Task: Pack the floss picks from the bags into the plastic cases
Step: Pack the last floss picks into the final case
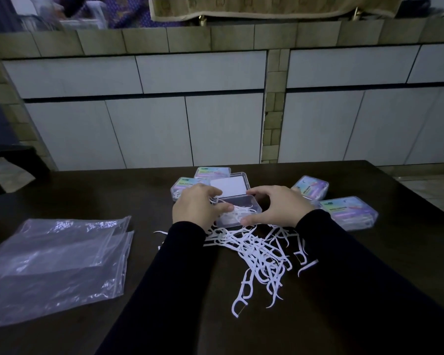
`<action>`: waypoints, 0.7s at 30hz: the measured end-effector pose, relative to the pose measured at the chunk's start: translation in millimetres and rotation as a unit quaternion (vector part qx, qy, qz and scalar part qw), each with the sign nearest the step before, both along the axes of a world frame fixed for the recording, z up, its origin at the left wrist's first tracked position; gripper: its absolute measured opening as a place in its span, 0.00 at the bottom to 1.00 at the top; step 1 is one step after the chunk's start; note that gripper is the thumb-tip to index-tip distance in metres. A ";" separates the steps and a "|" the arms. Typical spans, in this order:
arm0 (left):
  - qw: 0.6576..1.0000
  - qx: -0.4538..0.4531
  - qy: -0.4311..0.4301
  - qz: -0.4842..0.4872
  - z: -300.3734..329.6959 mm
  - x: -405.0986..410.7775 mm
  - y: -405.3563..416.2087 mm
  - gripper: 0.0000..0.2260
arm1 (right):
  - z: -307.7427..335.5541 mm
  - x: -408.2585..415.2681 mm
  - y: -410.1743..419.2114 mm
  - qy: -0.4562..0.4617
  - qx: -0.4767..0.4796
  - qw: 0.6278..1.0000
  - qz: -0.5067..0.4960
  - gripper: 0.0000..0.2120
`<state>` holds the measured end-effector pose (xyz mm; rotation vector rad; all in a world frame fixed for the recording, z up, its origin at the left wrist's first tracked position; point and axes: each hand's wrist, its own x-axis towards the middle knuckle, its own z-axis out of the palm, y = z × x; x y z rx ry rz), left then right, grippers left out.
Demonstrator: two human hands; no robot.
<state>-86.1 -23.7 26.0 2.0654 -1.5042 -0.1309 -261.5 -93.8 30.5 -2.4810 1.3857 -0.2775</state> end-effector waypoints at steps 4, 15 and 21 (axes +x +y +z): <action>0.999 -0.011 -0.034 0.032 0.0 -7.2 -2.9 0.11 | 0.8 1.0 3.0 -0.004 -0.004 1.000 -0.008 0.40; 0.997 -0.059 0.012 -0.057 2.8 -2.8 2.6 0.10 | -1.7 1.4 2.6 -0.005 -0.033 0.998 -0.046 0.42; 0.991 0.022 -0.039 -0.127 -1.0 -7.0 -0.3 0.13 | 1.2 0.1 6.1 -0.008 -0.020 0.998 -0.057 0.43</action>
